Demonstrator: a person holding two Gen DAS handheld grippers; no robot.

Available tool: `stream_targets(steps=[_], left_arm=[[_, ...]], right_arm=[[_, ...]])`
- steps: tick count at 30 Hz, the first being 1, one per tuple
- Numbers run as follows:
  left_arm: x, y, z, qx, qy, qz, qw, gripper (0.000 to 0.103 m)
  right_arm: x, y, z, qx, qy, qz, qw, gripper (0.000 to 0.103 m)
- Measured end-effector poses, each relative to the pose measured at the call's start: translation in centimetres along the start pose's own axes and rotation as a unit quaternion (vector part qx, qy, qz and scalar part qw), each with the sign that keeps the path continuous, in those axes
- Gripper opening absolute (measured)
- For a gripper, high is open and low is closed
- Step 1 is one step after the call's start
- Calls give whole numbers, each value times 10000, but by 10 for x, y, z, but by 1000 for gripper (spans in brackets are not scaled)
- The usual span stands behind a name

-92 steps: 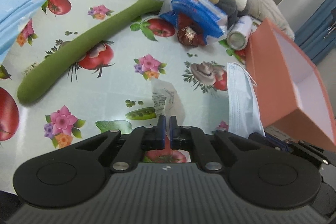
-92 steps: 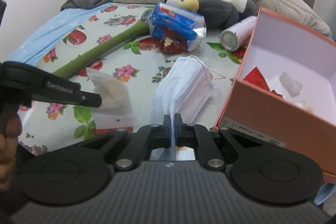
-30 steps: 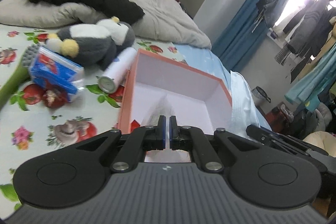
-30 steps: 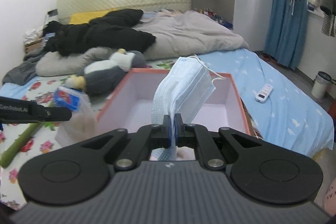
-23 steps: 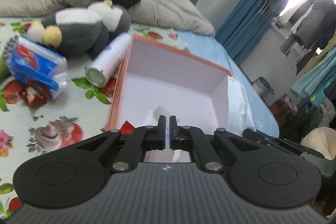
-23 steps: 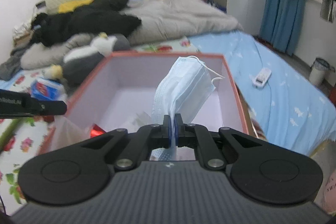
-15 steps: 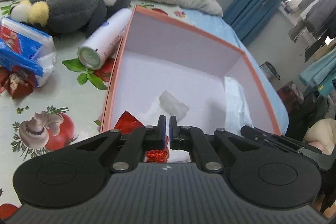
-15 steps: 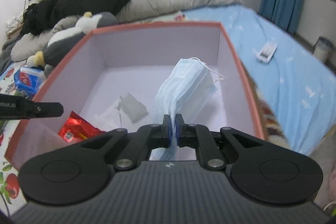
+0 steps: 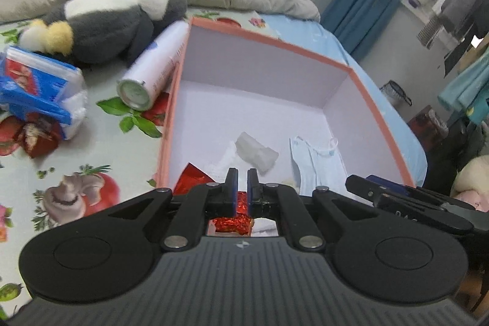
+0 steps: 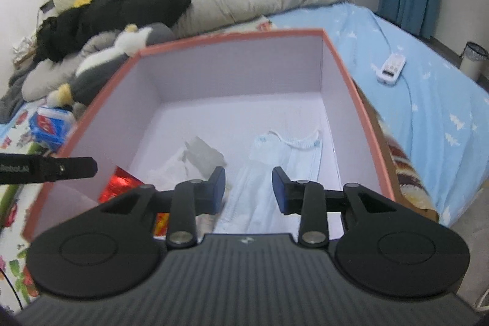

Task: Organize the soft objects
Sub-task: 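Open both tools to drop the plastic bag and mask into the shoebox, then withdraw both tools from the shoebox toward the blue wet-wipe pack and candy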

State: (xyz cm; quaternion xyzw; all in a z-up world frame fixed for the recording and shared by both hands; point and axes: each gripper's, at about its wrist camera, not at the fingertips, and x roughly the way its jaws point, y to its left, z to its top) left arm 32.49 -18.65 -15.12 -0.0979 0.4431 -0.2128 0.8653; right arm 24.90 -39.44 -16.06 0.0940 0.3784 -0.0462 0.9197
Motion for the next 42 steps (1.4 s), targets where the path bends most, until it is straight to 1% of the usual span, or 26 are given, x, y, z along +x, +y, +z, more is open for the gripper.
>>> stream_targets(steps=[4,10,16,20,27,33,36,37,38,39,40,41,42], left_arm=[[-34,-1,-2,-34,-223,-37,9997,5],[-94,-1,-9,-19,-605,-28,9982,5],[-155,4,-23,-75,-974,-3,9952,5],[-188,7,-35,-79,-1160,53,9932,5],[-238,23,-60,-241,-1374,215,9900,5],[-270,34,-89,-367,-1495,406,9872,5],[-283,39,-104,-415,-1512,523,9862,6],[-287,41,-110,-433,-1524,563,9858,8],[-291,43,-115,-455,-1534,586,9854,14],[-295,46,-122,-478,-1539,616,9850,18],[-298,49,-128,-500,-1543,653,9846,24],[-300,52,-132,-527,-1540,700,9842,27],[-302,56,-138,-562,-1533,756,9837,27]], right_arm=[[-26,13,4,-82,-232,81,9997,37],[-69,40,8,-198,-588,293,9976,37],[-107,66,6,-366,-845,513,9944,37],[-131,78,2,-383,-991,597,9925,37],[-164,98,-5,-640,-1155,773,9882,37],[-185,122,-19,-895,-1164,1007,9840,37],[-193,136,-28,-1019,-1127,1195,9811,37],[-194,140,-31,-1058,-1098,1284,9799,37],[-195,144,-34,-1090,-1059,1345,9792,37],[-195,149,-38,-1131,-1010,1410,9783,37],[-194,152,-40,-1170,-980,1445,9777,37],[-192,156,-42,-1214,-941,1461,9773,37],[-189,160,-44,-1243,-892,1466,9773,37]])
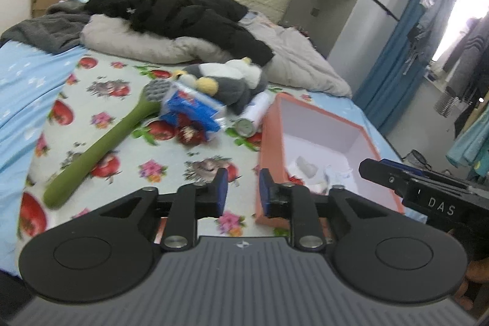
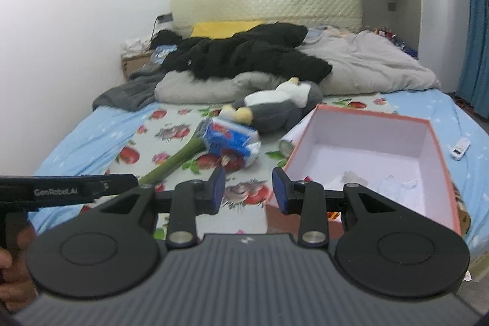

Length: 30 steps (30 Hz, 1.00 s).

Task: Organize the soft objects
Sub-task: 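Withdraw both tools from the shoebox toward the blue wet-wipe pack and candy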

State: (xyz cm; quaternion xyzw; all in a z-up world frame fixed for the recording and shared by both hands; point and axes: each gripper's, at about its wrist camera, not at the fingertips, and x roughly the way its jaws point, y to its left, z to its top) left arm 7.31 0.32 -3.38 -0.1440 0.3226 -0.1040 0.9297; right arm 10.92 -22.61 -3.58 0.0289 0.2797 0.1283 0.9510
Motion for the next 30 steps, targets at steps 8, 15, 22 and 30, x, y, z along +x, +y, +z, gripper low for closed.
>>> stream_targets(steps=[8,15,22,30], left_arm=[[24,36,-11,-355,228,226,9989,29],[92,58,-3,-522,500,245,9971,34],[161,82,13,-696,713,328,9945,35],[220,111,26,-832,975,497,9905,35]], right_arm=[[39,10,-3,-85,361,125,9992,37],[91,5,15,-288,635,335,9970,37],[154,8,34,-725,852,380,9930,37],[221,10,53,-896,1205,642,9866,37]])
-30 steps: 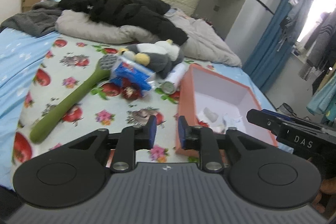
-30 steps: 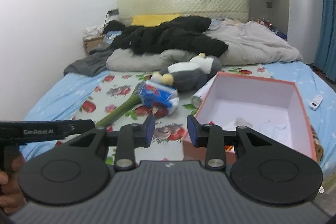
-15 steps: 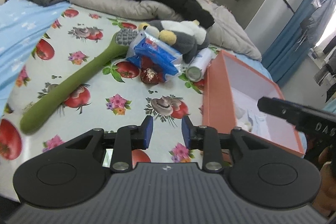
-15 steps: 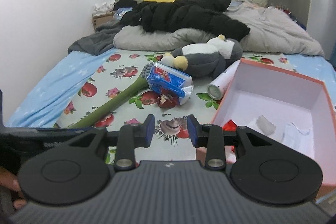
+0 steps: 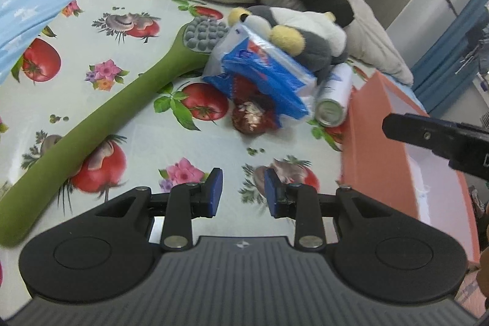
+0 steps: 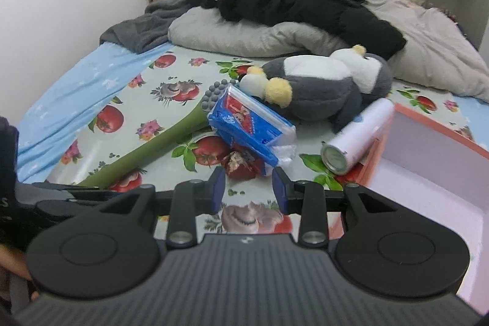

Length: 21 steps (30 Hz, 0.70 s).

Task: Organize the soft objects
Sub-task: 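Withdraw both tools from the shoebox toward the blue wet-wipe pack and candy, then grasp the red-wrapped candy with the left tool while the right tool grasps the blue wet-wipe pack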

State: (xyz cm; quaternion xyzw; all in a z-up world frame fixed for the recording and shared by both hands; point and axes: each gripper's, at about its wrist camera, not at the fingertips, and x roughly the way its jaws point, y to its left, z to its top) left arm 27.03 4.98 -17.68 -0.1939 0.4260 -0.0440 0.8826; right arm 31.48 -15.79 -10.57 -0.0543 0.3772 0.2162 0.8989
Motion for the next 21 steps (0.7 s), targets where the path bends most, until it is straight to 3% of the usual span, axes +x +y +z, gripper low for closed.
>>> stream_targets(steps=[5,10,14,21], left_arm=[[32,13,15,-6,76,-3,10000,55],[66,17,27,279,95,6,9996,65],[89,14,35,789,94,130,9968,72],[118,5,41,1459,-20,-231,9890,75]], right_arm=[[39,-5,20,-143,206,237,9994,37],[77,-7,33,-500,368,304,9976,37],[102,-10,39,-700,513,407,9954,36],[138,-10,39,-1034,815,498,9900,35]])
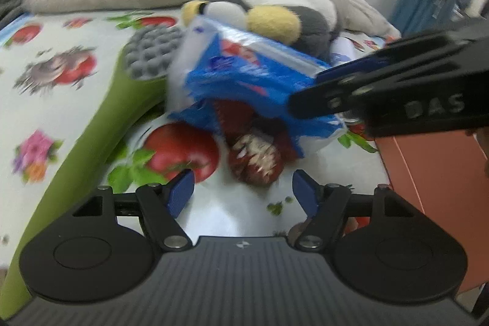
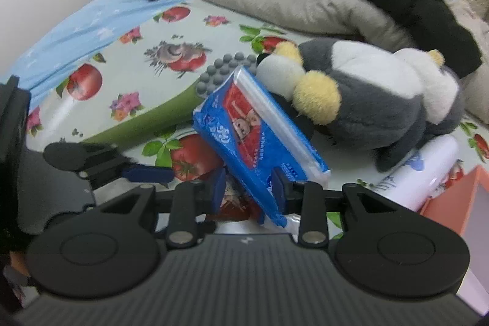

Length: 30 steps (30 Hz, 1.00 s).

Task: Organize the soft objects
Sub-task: 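Grasp the red-wrapped candy with the left tool while the right tool grasps the blue wet-wipe pack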

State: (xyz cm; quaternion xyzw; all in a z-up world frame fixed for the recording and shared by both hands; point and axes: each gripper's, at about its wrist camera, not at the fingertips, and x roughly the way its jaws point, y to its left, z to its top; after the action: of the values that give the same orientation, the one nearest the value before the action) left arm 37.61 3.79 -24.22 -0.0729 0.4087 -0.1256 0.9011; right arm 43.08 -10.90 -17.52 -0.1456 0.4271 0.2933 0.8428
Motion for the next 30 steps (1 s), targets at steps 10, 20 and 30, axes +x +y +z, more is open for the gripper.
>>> stream_targets(steps=[10,20,30], left_arm=[[33,-11,9,344,-78,-22,9994,53],[9,-13,3,229,-34,-21,9997,46],[-68,-10,-31,-424,-209,135,9988,46]], right_arm=[[24,-3,1,-287,160,-46,9994,19],[-3,16,-3,-512,-50,-238,9984,5],[-56,57,-29,-311,-287,-254,9988,5]])
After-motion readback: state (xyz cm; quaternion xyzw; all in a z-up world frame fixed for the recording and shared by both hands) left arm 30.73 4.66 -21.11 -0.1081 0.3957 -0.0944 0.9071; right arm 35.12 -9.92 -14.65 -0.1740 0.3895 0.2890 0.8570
